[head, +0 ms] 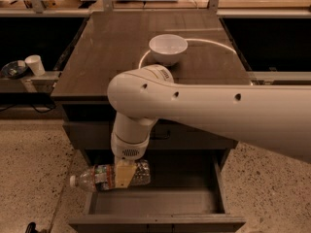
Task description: Place water bottle into middle drawer
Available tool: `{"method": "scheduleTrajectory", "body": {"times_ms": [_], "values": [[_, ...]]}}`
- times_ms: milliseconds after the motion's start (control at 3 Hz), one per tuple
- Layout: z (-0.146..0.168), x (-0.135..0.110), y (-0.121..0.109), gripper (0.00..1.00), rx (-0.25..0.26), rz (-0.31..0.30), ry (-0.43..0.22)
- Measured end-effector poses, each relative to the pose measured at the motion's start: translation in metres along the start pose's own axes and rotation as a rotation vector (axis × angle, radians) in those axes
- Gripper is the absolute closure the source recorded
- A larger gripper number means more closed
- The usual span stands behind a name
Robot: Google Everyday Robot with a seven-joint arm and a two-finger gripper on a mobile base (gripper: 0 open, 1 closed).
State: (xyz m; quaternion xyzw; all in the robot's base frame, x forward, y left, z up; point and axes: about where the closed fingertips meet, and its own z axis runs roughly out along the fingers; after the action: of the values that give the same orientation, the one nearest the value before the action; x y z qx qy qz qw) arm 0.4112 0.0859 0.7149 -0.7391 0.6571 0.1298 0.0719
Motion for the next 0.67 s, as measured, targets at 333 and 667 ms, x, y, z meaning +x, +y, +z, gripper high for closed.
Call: {"method": "scheduleTrajectory", "body": {"times_ms": [333, 667], "values": [[0.003, 0.003, -0.001, 1.0, 0.002, 0.002, 0.0], [0.04, 0.045, -0.013, 1.0, 0.024, 0.024, 0.0]]}}
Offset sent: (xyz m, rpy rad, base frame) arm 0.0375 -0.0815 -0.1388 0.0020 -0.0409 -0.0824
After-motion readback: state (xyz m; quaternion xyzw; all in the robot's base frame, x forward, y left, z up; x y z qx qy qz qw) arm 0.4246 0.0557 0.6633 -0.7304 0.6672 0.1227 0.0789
